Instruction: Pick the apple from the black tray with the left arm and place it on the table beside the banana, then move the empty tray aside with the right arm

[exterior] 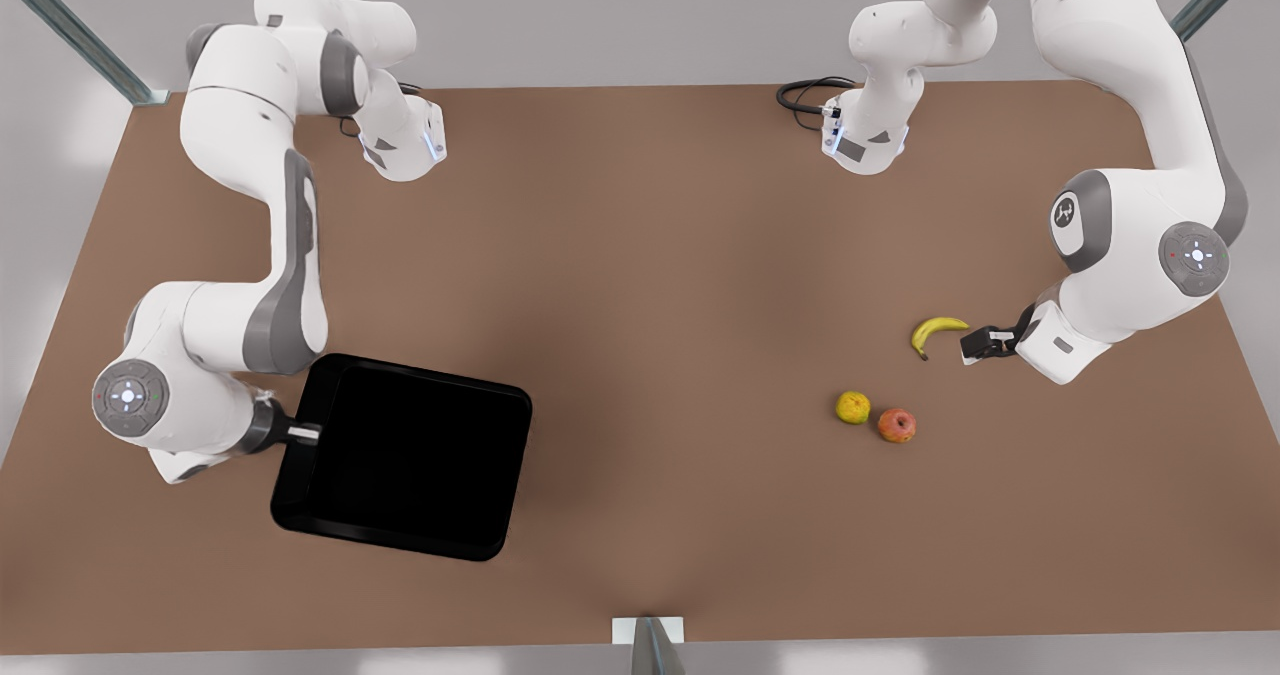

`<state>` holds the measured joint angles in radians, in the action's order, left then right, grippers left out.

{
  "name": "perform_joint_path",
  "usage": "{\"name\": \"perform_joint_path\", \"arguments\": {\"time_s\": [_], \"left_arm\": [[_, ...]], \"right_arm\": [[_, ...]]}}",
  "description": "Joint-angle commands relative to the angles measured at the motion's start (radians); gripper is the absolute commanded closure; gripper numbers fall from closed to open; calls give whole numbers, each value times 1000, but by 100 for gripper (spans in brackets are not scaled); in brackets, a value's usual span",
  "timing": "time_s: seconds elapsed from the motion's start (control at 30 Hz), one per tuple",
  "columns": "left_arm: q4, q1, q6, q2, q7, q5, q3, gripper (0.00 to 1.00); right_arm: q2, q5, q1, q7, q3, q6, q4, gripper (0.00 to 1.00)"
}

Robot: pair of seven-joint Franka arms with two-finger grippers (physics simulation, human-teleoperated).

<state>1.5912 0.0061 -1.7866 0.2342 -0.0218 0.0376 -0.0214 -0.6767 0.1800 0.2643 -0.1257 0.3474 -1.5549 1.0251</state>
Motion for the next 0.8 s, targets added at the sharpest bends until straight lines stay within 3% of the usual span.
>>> {"name": "perform_joint_path", "arguments": {"time_s": [0.0, 0.07, 0.27, 0.7, 0.73, 0.77], "left_arm": [[-1, 0, -1, -1, -3, -1, 0, 0], [-1, 0, 1, -1, -3, -1, 0, 0], [1, 0, 1, -1, -3, -1, 0, 0], [-1, 0, 1, -1, -3, -1, 0, 0], [-1, 0, 1, -1, -3, -1, 0, 0], [-1, 0, 1, -1, -3, -1, 0, 0]], "right_arm": [[3, 59, 0, 669, 30, 49, 1, 90], [3, 93, -10, 744, 70, 49, 12, 90], [-23, 130, -43, 956, 74, 12, 12, 90], [-170, 133, -74, 920, 81, -148, 24, 87], [-175, 133, -74, 919, 82, -149, 23, 82], [-175, 133, -74, 890, 81, -149, 24, 40]]}}
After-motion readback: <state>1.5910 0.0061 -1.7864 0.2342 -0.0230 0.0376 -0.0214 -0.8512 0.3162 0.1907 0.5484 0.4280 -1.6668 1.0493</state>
